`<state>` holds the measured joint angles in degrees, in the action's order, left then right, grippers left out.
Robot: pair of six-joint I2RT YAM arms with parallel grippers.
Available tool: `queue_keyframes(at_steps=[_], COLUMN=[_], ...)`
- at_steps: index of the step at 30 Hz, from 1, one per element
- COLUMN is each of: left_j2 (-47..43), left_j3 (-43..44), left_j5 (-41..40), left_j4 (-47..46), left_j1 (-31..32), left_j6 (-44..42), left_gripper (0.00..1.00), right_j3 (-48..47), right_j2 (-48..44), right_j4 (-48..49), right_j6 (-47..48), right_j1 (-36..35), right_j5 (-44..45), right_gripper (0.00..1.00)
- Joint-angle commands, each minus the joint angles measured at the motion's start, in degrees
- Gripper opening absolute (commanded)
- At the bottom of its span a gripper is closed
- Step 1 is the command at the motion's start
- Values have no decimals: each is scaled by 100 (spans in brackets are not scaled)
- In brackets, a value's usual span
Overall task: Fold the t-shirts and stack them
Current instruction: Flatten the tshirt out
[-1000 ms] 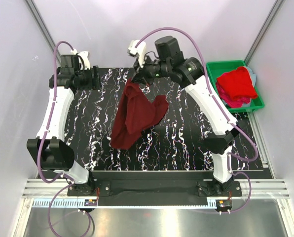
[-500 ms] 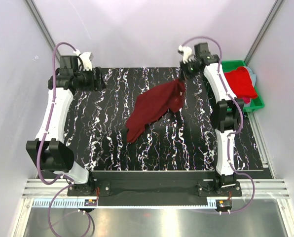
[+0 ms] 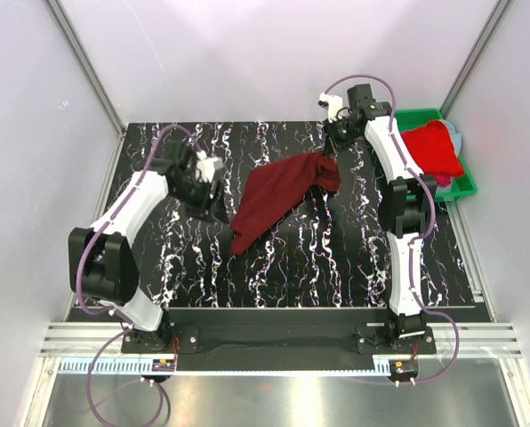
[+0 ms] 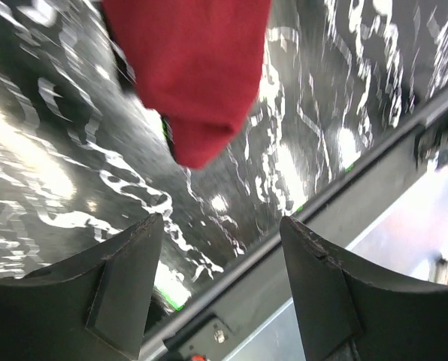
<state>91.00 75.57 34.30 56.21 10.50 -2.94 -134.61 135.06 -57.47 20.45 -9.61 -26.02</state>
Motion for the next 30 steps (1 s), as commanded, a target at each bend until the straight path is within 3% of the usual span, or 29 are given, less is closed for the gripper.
queue_keyframes(at_steps=[1, 7, 19, 22, 28, 30], left_j2=[171, 866, 2807, 2827, 2231, 2071], left_j3=[-226, -25, 1643, 1628, 856, 679], left_j5=[112, -29, -179, -179, -12, -20], left_j4=[58, 50, 162, 215, 163, 75], left_j1=[258, 558, 725, 839, 936, 936], left_j6=[-181, -93, -127, -180, -93, -93], left_gripper=[69, 70, 71, 70, 59, 33], right_j3=[-285, -321, -312, -303, -347, -399], right_j2=[-402, -534, -701, -710, -648, -622], right_j4=[158, 184, 219, 210, 236, 228], right_j6=[-146, -172, -217, -208, -199, -208], right_j1=[-15, -15, -6, -6, 46, 55], right_j5=[-96, -114, -114, -96, -79, -79], right_gripper=[0, 0, 0, 0, 0, 0])
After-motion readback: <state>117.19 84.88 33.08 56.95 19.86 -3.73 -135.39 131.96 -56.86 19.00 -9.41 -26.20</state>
